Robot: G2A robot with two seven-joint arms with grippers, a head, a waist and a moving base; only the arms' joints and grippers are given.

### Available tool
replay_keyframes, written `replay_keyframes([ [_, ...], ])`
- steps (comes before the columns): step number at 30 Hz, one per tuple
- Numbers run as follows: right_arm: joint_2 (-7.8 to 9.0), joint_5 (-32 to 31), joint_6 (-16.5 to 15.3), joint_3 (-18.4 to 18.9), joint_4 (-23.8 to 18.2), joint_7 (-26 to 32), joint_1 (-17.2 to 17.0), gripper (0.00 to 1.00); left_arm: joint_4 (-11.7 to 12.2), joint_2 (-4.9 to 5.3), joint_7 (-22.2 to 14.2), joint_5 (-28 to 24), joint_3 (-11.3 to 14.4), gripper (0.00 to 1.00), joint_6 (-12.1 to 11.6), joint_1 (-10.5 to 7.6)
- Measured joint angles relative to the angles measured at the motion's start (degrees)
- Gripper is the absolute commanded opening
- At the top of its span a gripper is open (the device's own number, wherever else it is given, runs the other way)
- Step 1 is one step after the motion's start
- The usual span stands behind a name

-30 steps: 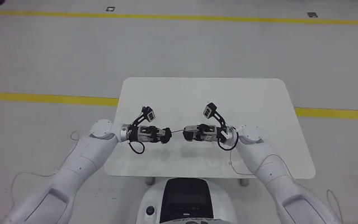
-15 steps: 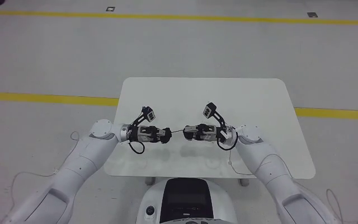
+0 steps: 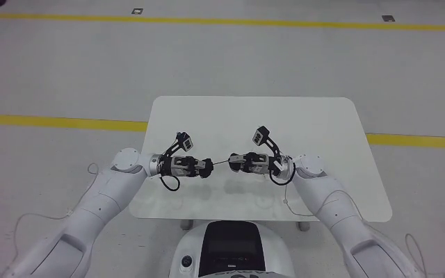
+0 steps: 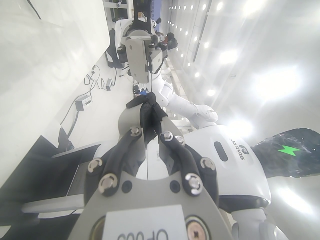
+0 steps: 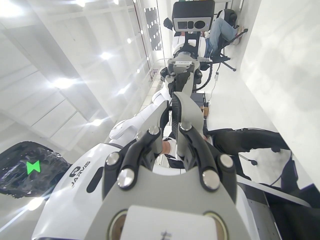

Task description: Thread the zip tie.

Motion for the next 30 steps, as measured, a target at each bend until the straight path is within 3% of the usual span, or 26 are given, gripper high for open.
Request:
replay_keyframes([
  [7,0.12,0.1,-0.2,0.0,0.2,-0.1,-0.1,0.0,0.0,0.0,0.0,0.0,0.0,0.0,0.0,0.0],
  [8,0.14,0.1,-0.3,-0.1,0.2,-0.1,-0.1,0.0,0.0,0.0,0.0,0.0,0.0,0.08,0.0,0.0],
  [9,0.15,0.1,-0.3,-0.1,0.2,-0.1,-0.1,0.0,0.0,0.0,0.0,0.0,0.0,0.39,0.0,0.0],
  [10,0.17,0.1,-0.4,-0.1,0.2,-0.1,-0.1,0.0,0.0,0.0,0.0,0.0,0.0,0.57,0.0,0.0],
  [12,0.2,0.2,-0.6,-0.1,0.3,-0.1,-0.2,0.0,0.0,0.0,0.0,0.0,0.0,0.58,0.0,0.0],
  [14,0.23,0.3,-0.7,-0.1,0.3,-0.2,-0.2,0.0,0.0,0.0,0.0,0.0,0.0,0.74,0.0,0.0],
  [17,0.27,0.4,-0.8,-0.1,0.3,-0.2,-0.3,0.0,0.0,0.0,0.0,0.0,0.0,0.84,0.0,0.0],
  [18,0.28,0.4,-0.9,-0.1,0.3,-0.2,-0.3,0.0,0.0,0.0,0.0,0.0,0.0,0.97,0.0,0.0],
  [30,0.36,2.6,-2.6,0.6,0.2,-1.4,-0.8,0.0,0.0,0.0,0.0,0.0,0.0,1.0,0.0,0.0],
])
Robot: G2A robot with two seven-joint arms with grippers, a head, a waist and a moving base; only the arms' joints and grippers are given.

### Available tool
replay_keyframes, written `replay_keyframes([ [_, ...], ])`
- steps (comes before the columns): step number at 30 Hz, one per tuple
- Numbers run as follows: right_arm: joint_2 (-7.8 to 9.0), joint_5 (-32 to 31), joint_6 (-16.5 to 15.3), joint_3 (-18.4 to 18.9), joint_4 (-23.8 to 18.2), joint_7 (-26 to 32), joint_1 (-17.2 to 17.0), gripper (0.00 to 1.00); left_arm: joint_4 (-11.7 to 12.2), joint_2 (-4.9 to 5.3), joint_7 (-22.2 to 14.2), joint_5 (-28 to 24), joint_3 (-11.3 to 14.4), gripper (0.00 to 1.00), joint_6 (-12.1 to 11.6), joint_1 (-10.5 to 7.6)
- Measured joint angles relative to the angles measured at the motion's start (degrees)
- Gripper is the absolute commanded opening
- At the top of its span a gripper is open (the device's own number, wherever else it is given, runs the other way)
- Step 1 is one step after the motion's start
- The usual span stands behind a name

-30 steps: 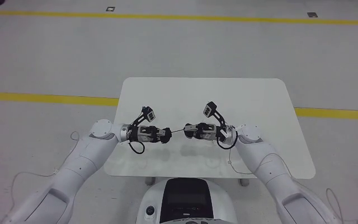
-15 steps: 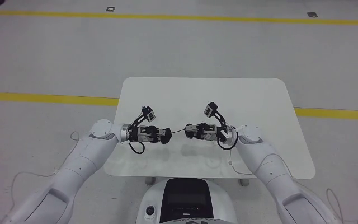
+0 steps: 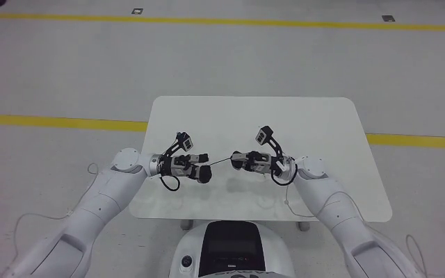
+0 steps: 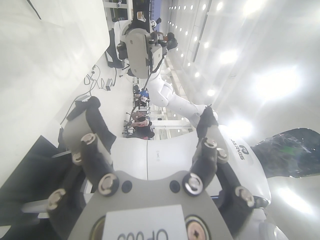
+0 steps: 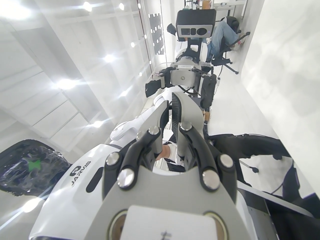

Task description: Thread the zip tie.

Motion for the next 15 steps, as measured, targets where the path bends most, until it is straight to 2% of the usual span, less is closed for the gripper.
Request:
replay_keyframes([
  [4,0.04,0.7,-1.0,0.7,-0.1,-1.4,-0.2,0.0,0.0,0.0,0.0,0.0,0.0,1.0,0.0,0.0],
  [12,0.04,0.6,-0.9,0.7,-0.2,-1.4,-0.2,0.0,0.0,0.0,0.0,0.0,0.0,1.0,0.0,0.0],
  [15,0.01,-0.4,0.3,0.1,-2.1,-3.2,-1.2,0.0,-1.1,-0.08,0.8,-0.9,-0.1,1.0,0.1,0.8],
])
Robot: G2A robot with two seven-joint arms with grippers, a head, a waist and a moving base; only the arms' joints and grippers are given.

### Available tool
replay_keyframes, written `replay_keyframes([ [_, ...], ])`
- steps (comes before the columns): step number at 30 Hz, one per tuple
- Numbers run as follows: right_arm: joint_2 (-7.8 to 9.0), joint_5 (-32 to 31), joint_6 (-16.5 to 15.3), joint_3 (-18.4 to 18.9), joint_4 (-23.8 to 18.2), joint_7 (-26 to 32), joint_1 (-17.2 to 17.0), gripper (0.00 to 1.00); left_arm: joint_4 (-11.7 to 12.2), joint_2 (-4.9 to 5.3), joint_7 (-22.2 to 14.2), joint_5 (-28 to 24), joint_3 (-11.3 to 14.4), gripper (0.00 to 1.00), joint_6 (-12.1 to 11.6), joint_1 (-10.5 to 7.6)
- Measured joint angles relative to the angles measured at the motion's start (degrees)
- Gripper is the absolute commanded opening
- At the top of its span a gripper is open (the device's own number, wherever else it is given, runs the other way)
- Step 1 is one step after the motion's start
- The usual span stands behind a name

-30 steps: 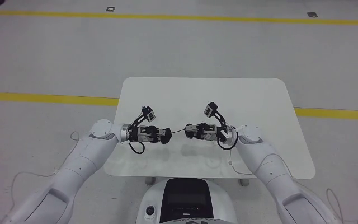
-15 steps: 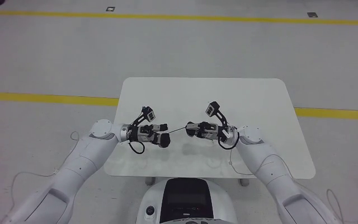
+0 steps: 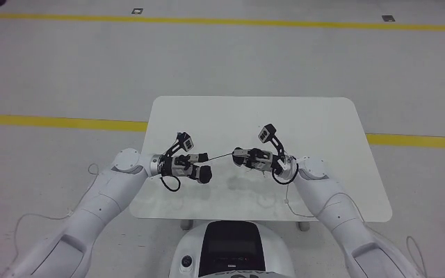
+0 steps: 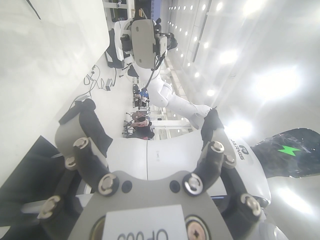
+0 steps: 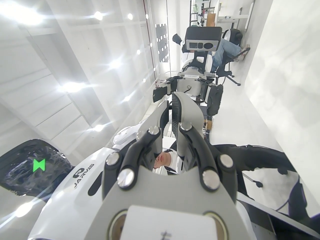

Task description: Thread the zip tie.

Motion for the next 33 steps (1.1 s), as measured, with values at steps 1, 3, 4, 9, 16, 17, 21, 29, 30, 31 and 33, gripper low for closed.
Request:
replay_keyframes([
  [1,-0.01,-0.2,0.4,-0.2,-0.7,-0.4,-0.3,0.0,-0.1,0.0,-0.1,-0.3,-0.1,1.0,0.0,0.2],
  [3,-0.08,-0.4,1.0,-0.7,-1.8,-0.6,-0.7,0.0,-0.1,-0.15,-0.7,-1.4,-0.1,1.0,0.0,0.38],
  [4,-0.14,-0.1,1.3,-1.0,-2.1,-0.6,-0.8,0.0,-0.3,-0.33,-0.8,-2.7,0.0,1.0,0.0,0.52],
  [9,-0.49,1.6,1.6,-1.8,-2.2,0.0,-0.8,0.0,0.6,-0.75,-0.8,-3.8,1.4,1.0,-0.1,-0.32],
  [16,-0.76,3.8,1.6,-2.1,-1.3,1.2,-0.4,0.0,1.3,-1.17,-0.8,-3.7,2.6,1.0,-0.1,-1.38],
  [17,-0.76,3.7,1.6,-2.1,-1.3,1.1,-0.4,0.0,1.3,-1.17,-0.8,-3.7,2.6,1.0,-0.1,-1.4],
  [21,-0.76,3.7,1.6,-2.1,-1.3,1.1,-0.4,0.0,1.3,-1.17,-0.8,-3.7,2.6,1.0,-0.1,-1.38],
  [29,-0.56,2.0,2.9,-2.2,-4.9,-2.5,-2.0,0.0,-2.5,-0.74,2.3,-0.9,1.7,1.0,0.8,-0.21],
  [30,-0.53,1.9,3.0,-2.1,-5.0,-2.6,-2.1,0.0,-2.8,-0.68,2.4,-0.7,1.5,1.0,0.9,-0.11],
  [31,-0.51,1.7,3.1,-2.1,-5.2,-2.7,-2.1,0.0,-3.0,-0.63,2.5,-0.6,1.4,1.0,1.0,-0.01],
  [33,-0.44,1.3,3.2,-2.1,-5.4,-3.0,-2.2,0.0,-3.5,-0.51,2.6,-0.2,1.1,1.0,1.2,0.2],
])
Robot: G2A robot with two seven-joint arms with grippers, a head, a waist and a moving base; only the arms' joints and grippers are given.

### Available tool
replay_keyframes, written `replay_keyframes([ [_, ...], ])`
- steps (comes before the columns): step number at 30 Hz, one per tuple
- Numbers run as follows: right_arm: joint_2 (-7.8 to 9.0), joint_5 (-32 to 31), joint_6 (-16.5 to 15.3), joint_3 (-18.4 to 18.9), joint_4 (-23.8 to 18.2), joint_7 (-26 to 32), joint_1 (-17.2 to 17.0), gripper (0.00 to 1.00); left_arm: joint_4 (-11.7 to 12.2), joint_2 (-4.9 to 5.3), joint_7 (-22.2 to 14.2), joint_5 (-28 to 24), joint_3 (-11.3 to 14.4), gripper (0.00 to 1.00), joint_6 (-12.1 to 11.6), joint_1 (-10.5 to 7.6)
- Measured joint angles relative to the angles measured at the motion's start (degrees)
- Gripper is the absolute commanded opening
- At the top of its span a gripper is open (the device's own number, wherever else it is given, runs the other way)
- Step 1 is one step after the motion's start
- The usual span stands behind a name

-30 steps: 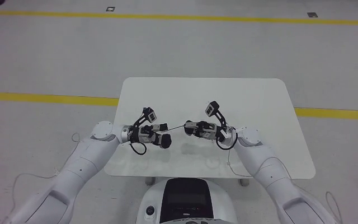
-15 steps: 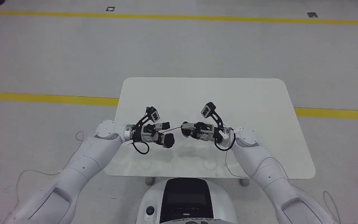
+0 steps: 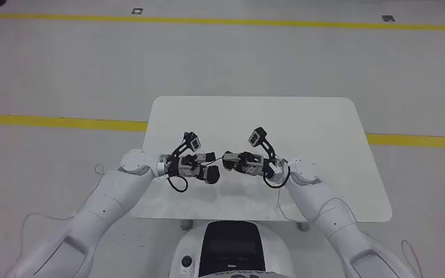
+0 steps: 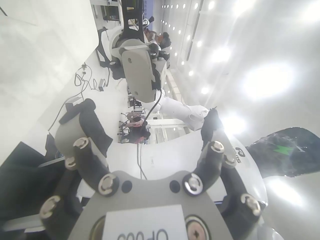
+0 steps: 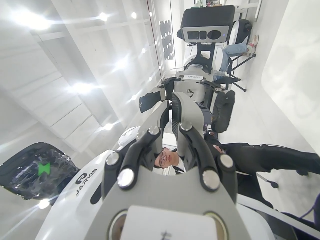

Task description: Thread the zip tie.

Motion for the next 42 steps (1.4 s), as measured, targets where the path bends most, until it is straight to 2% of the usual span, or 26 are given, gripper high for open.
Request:
replay_keyframes([
  [1,0.04,-0.3,0.0,0.0,-0.1,-0.2,0.0,0.0,-0.2,0.06,0.1,0.3,-0.2,0.97,0.0,0.1],
  [2,0.07,-0.5,0.0,0.1,-0.2,-0.5,-0.1,0.0,-0.3,0.11,0.2,0.5,-0.3,0.8,0.1,0.18],
  [4,0.14,-1.1,0.0,0.2,-0.4,-1.1,-0.2,0.0,-0.6,0.19,0.5,0.9,-0.6,0.54,0.1,0.32],
  [8,0.33,-2.8,0.0,0.3,-0.9,-2.1,-0.3,0.0,-1.1,0.35,1.0,1.3,-1.2,0.34,0.1,0.63],
  [16,0.69,-5.7,0.2,0.1,-1.9,-2.1,-0.4,0.0,-1.8,0.62,2.3,2.9,-2.2,0.24,0.1,1.15],
  [42,1.32,-7.7,0.0,-0.5,-3.4,-1.3,-0.8,0.0,-4.0,1.24,5.0,6.5,-4.2,0.12,1.0,2.65],
])
